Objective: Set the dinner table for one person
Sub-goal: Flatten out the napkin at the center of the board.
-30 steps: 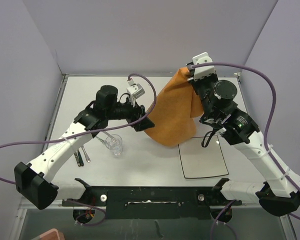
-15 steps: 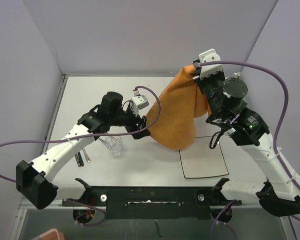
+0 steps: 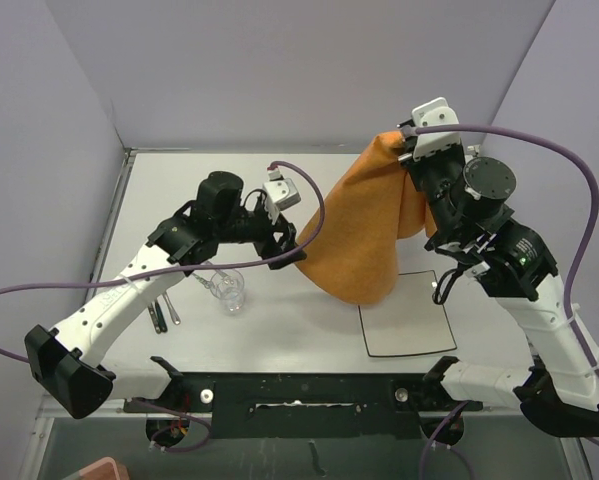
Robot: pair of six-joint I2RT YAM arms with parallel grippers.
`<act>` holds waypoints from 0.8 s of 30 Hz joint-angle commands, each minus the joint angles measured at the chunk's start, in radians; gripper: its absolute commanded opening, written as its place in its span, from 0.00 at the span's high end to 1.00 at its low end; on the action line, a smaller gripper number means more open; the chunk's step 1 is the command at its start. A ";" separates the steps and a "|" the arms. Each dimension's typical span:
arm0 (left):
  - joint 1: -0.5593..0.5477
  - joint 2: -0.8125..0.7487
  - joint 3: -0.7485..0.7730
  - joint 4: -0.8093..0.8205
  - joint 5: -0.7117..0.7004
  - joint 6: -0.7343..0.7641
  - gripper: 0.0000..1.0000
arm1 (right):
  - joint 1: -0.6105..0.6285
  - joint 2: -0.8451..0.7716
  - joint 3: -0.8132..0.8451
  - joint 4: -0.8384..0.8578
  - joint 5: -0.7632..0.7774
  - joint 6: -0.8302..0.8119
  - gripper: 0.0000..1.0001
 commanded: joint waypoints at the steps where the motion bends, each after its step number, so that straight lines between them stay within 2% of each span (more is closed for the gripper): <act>1: -0.011 -0.036 -0.013 0.042 0.021 0.013 0.26 | -0.004 -0.051 0.093 0.109 0.000 -0.007 1.00; 16: -0.016 -0.001 -0.022 0.138 0.053 0.023 0.25 | -0.003 -0.038 0.177 0.013 -0.016 0.014 1.00; 19: -0.016 0.018 0.002 0.147 0.087 0.039 0.25 | -0.002 -0.035 0.186 0.005 -0.021 0.012 1.00; 24: -0.015 0.069 0.075 0.069 0.215 0.075 0.25 | -0.003 -0.025 0.193 -0.002 -0.029 0.015 1.00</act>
